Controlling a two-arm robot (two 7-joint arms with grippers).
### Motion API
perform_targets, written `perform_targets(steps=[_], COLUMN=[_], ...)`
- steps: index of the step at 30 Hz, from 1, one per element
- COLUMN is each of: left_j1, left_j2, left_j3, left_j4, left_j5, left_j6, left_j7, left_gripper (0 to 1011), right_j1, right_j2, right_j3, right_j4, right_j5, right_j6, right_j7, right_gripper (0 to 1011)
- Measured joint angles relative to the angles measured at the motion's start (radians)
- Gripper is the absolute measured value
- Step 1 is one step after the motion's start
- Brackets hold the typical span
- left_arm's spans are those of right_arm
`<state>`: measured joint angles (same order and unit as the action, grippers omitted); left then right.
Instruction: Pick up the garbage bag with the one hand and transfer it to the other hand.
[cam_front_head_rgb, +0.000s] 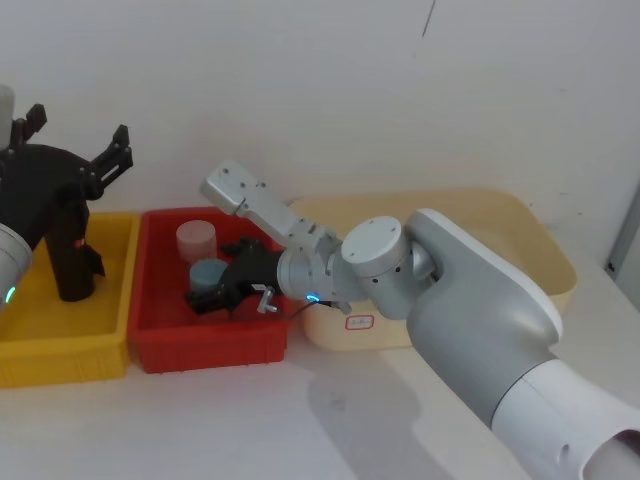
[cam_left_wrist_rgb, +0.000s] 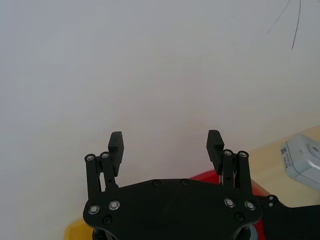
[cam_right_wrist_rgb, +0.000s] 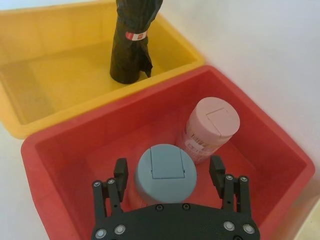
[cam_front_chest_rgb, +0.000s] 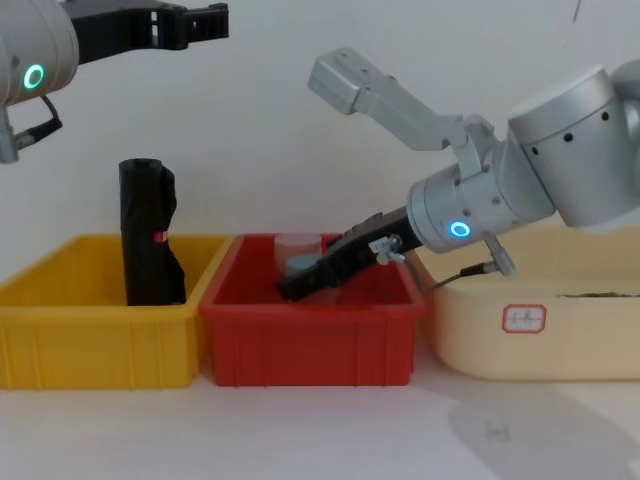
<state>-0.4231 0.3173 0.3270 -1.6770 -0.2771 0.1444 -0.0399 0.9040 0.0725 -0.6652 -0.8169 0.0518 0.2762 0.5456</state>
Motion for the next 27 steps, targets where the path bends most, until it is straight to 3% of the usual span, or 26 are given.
perform_targets(steps=[6, 17, 27], left_j1=[0.0, 0.0, 0.0], left_j2=[0.0, 0.0, 0.0], left_j3=[0.0, 0.0, 0.0], left_j4=[0.0, 0.0, 0.0], left_j5=[0.0, 0.0, 0.0], left_j6=[0.0, 0.0, 0.0], left_j7=[0.0, 0.0, 0.0], left_gripper=[1001, 1001, 1001], right_j1=[0.002, -0.013, -0.037], right_j2=[-0.003, -0.005, -0.002], right_j3=[0.005, 0.04, 0.084], right_j4=[0.016, 0.0, -0.069], right_j5=[-0.001, 0.028, 0.079], right_j6=[-0.004, -0.015, 0.0], right_j7=[0.011, 0.029, 0.031], right_gripper=[971, 687, 685])
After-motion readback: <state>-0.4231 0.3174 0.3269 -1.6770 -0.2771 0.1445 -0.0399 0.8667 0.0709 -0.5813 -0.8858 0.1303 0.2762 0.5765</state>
